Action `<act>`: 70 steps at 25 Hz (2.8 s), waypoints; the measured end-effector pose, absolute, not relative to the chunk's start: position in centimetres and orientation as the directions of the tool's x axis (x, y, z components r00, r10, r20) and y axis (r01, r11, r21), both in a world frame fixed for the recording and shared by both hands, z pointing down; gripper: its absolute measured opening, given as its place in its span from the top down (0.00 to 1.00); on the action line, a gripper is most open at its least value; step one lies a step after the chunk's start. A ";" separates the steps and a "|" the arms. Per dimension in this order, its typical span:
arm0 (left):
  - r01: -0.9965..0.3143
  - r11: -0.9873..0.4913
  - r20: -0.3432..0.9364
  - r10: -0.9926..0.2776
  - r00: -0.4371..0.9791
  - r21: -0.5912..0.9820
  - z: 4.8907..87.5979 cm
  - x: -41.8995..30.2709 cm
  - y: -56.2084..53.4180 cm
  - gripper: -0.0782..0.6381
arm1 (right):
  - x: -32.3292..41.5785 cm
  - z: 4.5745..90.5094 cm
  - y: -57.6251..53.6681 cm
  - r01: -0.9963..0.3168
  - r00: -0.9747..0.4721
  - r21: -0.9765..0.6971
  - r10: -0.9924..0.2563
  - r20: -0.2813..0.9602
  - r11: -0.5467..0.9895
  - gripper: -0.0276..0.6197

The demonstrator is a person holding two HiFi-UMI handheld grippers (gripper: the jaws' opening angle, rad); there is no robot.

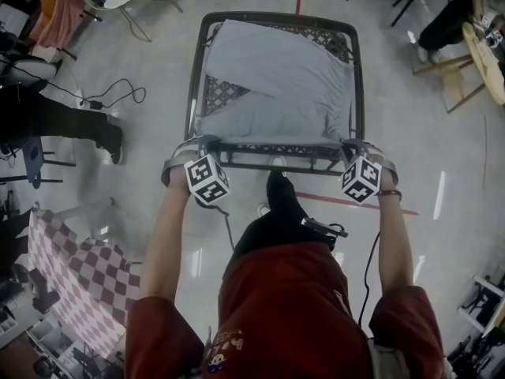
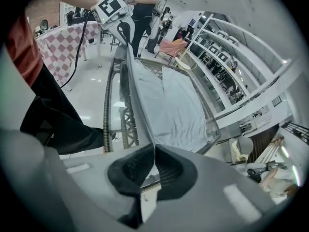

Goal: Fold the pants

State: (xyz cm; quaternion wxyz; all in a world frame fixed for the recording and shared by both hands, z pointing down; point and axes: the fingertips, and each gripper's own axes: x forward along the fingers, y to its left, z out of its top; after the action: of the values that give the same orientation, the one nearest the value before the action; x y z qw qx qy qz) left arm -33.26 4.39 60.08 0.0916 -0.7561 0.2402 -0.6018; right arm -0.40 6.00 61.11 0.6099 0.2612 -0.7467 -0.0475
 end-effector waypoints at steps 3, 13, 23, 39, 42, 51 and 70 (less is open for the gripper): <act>-0.244 -0.854 0.849 -0.503 0.162 -0.460 58.6 -33.3 1.3 0.86 | -0.5 59.5 3.4 -0.349 -0.121 0.416 -0.481 0.868 0.839 0.94; -0.203 -0.827 0.813 -0.557 0.171 -0.524 55.6 -31.3 -11.0 0.86 | 1.4 56.9 -6.6 -0.394 -0.103 0.463 -0.539 0.836 0.794 0.94; -0.143 -0.850 0.832 -0.527 0.173 -0.508 55.1 -27.3 -21.0 0.86 | 4.8 56.5 -14.4 -0.426 -0.080 0.440 -0.517 0.852 0.791 0.94; 0.008 -0.891 0.868 -0.440 0.230 -0.454 58.9 -23.9 -32.8 0.86 | 7.6 60.4 -22.4 -0.484 0.025 0.405 -0.451 0.892 0.776 0.94; 0.043 -0.891 0.872 -0.432 0.229 -0.453 59.5 -23.2 -34.7 0.86 | 8.0 61.1 -23.7 -0.493 0.039 0.400 -0.440 0.897 0.773 0.94; 0.073 -0.910 0.899 -0.386 0.208 -0.408 63.1 -22.0 -39.0 0.86 | 9.0 64.2 -26.6 -0.522 0.056 0.362 -0.393 0.918 0.772 0.94; 0.130 -0.903 0.910 -0.393 0.132 -0.409 70.7 -22.2 -42.8 0.75 | 9.9 71.9 -28.6 -0.526 0.112 0.321 -0.310 0.944 0.788 0.90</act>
State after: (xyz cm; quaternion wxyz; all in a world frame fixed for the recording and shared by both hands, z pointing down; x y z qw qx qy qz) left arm -22.23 -42.81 70.68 0.2003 -0.7251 0.0908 -0.6526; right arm 9.89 -28.56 71.94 0.6754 0.3158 -0.6616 0.0799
